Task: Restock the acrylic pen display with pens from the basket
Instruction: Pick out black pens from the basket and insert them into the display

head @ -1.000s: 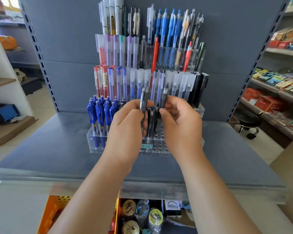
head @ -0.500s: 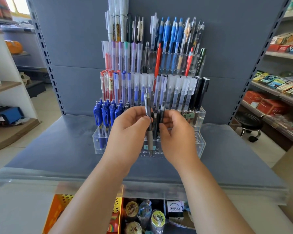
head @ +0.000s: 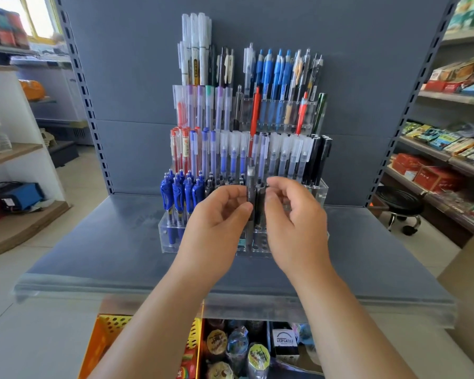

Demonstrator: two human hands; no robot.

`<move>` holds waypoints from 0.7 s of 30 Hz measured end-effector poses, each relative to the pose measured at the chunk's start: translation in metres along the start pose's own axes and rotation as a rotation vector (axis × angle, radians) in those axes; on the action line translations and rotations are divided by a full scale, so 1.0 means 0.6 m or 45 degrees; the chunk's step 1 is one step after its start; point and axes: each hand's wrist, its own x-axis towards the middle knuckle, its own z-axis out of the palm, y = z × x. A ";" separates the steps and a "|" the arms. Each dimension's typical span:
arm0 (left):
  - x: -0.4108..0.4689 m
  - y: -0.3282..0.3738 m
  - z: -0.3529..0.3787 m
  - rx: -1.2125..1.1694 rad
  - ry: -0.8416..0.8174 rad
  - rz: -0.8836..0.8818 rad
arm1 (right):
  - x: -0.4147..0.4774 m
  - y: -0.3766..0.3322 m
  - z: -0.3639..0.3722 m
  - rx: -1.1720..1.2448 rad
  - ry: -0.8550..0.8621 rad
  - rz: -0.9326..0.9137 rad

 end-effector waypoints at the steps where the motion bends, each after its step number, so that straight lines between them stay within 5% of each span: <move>1: -0.001 0.001 0.002 -0.012 0.001 0.010 | 0.001 -0.008 -0.002 0.045 -0.036 -0.015; 21: 0.015 -0.017 0.007 -0.102 0.180 0.022 | 0.036 0.017 -0.005 -0.043 -0.081 -0.019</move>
